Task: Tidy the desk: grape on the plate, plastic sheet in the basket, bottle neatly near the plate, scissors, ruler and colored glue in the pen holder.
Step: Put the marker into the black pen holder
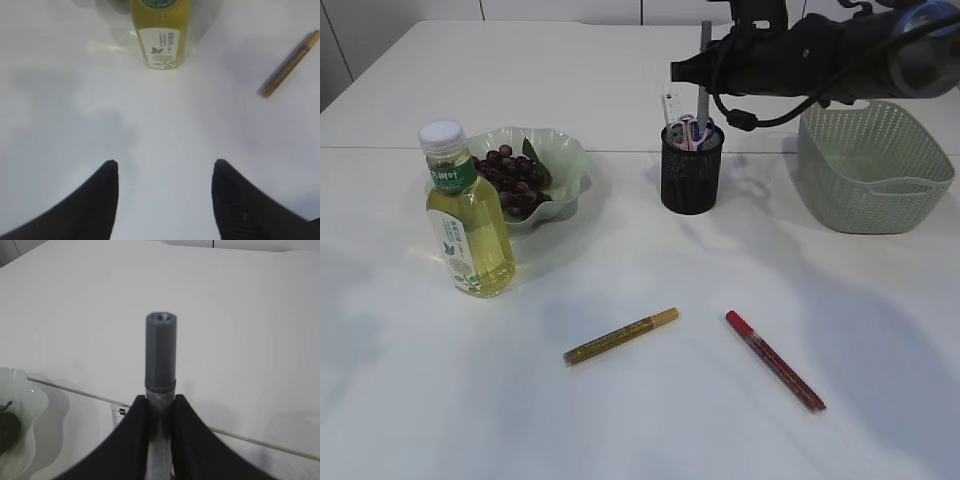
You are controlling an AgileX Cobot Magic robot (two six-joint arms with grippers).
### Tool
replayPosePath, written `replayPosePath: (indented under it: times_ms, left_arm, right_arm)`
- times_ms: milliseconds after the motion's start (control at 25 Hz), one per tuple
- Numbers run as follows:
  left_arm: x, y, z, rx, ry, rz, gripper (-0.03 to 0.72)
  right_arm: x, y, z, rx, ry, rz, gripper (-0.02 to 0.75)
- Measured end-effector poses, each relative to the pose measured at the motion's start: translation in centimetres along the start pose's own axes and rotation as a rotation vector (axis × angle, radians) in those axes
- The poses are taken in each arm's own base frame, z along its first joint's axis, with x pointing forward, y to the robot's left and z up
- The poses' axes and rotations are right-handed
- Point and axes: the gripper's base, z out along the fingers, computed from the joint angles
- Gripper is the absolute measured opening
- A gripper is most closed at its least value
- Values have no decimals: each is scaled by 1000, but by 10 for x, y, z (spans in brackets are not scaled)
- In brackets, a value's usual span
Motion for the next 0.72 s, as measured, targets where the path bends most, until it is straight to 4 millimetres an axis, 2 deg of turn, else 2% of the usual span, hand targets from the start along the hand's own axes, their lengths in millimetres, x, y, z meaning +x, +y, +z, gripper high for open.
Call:
replayPosePath:
  times_ms: [160, 440, 640, 720]
  left_arm:
    - [0, 0, 0, 0, 4, 0, 434]
    - [1, 0, 0, -1, 14, 0, 434]
    - [1, 0, 0, -1, 14, 0, 434]
    - [1, 0, 0, -1, 14, 0, 434]
  right_arm:
    - [0, 4, 0, -8, 1, -6, 157]
    - [0, 5, 0, -9, 1, -8, 282]
    - [6, 7, -1, -32, 79, -11, 300]
    - [4, 9, -9, -56, 138, -18, 301]
